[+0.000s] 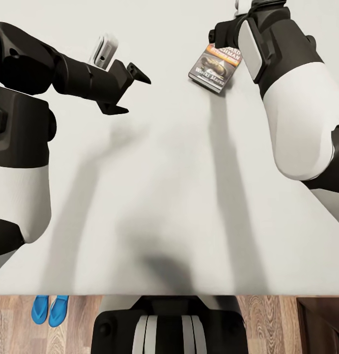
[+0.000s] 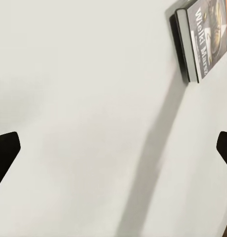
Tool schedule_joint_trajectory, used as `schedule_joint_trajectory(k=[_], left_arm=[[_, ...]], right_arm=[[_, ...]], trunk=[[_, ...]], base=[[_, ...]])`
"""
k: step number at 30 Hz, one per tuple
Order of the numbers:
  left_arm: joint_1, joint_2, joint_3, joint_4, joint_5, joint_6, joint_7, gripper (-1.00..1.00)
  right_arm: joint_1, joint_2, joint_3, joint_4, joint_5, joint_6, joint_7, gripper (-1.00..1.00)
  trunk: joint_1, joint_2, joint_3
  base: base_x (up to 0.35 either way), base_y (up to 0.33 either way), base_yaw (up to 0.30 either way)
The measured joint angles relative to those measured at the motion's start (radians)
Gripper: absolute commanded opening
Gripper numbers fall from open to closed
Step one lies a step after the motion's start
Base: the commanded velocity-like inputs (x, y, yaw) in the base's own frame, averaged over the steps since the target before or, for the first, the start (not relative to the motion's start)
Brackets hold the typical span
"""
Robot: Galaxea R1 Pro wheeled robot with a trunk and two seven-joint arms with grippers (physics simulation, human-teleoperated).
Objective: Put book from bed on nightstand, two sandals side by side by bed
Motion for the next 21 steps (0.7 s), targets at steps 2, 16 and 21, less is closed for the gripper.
schedule_joint_trajectory(k=[2, 16, 21], left_arm=[[0.000, 0.000, 0.000, 0.000, 0.000, 0.000, 0.000, 1.00], [0.000, 0.002, 0.000, -0.001, 0.001, 0.000, 0.001, 1.00], [0.000, 0.003, 0.001, -0.002, 0.001, 0.000, 0.001, 1.00]], right_arm=[[-0.003, 0.001, 0.000, 0.002, 0.000, -0.003, -0.001, 1.00], [-0.013, 0.005, -0.001, 0.001, -0.006, -0.050, -0.020, 1.00], [-0.014, 0.005, -0.001, 0.004, -0.006, -0.087, -0.021, 1.00]], trunk=[[0.000, 0.000, -0.003], [0.000, 0.000, -0.021], [0.000, 0.000, -0.022]], base=[[0.000, 0.000, 0.000], [0.000, 0.000, 0.004], [0.000, 0.000, 0.002]])
